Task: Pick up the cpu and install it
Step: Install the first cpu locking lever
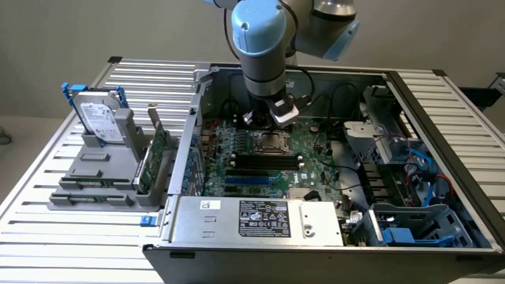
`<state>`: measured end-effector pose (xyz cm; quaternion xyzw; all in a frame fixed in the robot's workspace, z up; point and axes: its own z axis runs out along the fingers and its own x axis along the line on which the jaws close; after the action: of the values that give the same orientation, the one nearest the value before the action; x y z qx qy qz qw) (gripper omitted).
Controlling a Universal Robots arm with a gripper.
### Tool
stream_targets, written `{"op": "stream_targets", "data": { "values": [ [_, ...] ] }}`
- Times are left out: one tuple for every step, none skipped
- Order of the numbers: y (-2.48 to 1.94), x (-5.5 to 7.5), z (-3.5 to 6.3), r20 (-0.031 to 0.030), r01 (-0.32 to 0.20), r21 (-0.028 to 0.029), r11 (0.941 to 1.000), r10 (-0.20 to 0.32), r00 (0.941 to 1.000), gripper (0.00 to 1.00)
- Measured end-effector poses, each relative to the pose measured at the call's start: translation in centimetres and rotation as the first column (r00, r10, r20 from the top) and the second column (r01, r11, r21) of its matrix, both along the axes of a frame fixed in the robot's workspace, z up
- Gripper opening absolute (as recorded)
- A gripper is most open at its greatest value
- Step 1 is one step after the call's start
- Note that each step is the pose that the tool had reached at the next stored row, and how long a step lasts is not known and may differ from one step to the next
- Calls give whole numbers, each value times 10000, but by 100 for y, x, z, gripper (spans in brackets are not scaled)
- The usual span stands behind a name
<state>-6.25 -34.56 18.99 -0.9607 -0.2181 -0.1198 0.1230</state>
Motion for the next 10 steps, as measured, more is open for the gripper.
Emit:
{"op": "stream_targets", "data": {
  "values": [
    [3, 0, 0, 1, 9, -1, 10000, -9, 10000, 11],
    [6, 0, 1, 1, 16, -2, 10000, -16, 10000, 11],
    [9, 0, 1, 1, 25, -3, 10000, -25, 10000, 11],
    [10, -1, 4, -1, 32, -8, 10000, -32, 10000, 11],
    [11, -2, 6, -4, 40, -14, 10000, -40, 10000, 11],
    [14, -2, 8, -7, 48, -20, 10000, -48, 10000, 11],
    [19, -1, 8, -8, 57, -22, 10000, -57, 10000, 11],
    [27, 1, 5, -4, 63, -1, 10000, -63, 10000, 11],
    [30, 2, 3, 3, 75, -6, 10000, -75, 10000, 11],
    [32, 2, 7, -3, 84, -23, 10000, -84, 10000, 11]
  ]
}}
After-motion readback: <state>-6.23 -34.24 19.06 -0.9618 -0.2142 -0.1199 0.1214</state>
